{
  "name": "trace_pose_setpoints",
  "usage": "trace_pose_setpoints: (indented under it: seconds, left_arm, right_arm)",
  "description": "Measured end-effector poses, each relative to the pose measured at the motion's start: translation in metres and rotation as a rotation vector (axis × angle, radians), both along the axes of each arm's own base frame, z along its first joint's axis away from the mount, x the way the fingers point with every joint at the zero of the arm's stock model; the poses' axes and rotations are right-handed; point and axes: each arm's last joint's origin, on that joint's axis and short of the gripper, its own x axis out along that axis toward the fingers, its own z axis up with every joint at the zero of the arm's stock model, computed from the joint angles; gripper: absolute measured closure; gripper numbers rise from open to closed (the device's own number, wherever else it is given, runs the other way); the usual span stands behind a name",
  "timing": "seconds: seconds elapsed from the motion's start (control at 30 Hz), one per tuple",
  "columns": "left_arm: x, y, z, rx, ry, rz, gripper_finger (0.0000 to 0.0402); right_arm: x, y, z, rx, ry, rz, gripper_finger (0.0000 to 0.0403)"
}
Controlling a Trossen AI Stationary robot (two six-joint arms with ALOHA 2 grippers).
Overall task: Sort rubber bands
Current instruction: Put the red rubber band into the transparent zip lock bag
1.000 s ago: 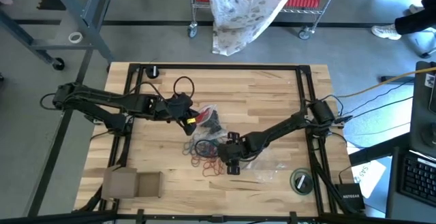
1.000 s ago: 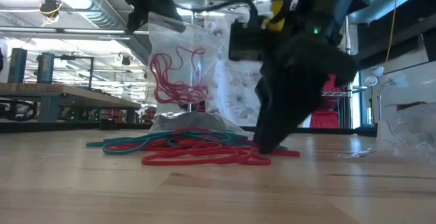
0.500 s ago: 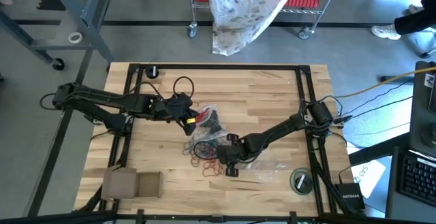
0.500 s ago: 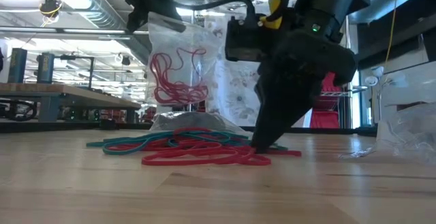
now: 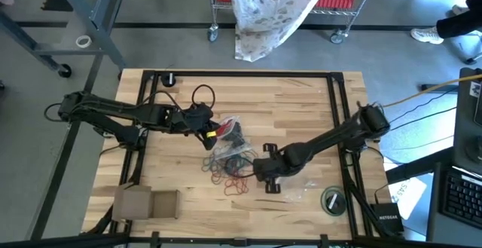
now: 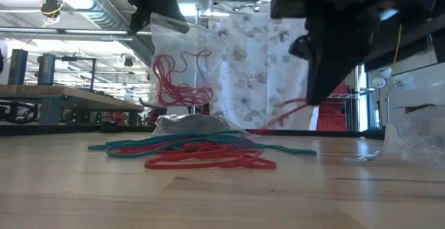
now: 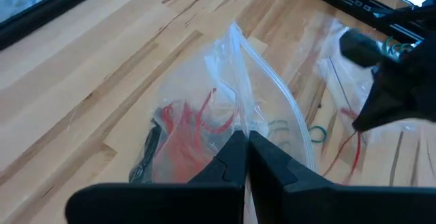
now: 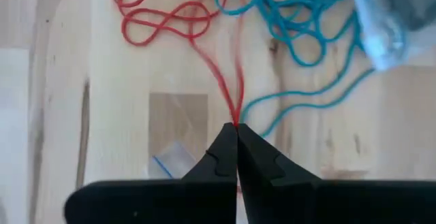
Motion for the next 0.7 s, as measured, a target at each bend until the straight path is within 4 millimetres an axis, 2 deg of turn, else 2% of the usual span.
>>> trace_pose_setpoints:
  seconds: [0.13, 0.33, 0.57, 0.7]
  left_arm:
    - [0.0, 0.0, 0.0, 0.0, 0.0, 0.0, 0.0401]
    - [0.002, -0.003, -0.003, 0.001, 0.01, -0.009, 0.0401]
    - [0.012, -0.013, -0.011, -0.003, 0.009, -0.043, 0.0401]
    - [0.015, -0.02, -0.011, -0.024, -0.018, -0.072, 0.0401]
  right_arm:
    - [-0.006, -0.003, 0.029, 0.004, -0.114, 0.01, 0.0402]
    - [-0.011, -0.01, 0.066, -0.107, -0.345, -0.022, 0.0402]
    - [0.003, -0.018, 0.098, -0.256, -0.647, -0.017, 0.0402]
    - [0.014, -0.032, 0.107, -0.306, -0.744, -0.025, 0.0402]
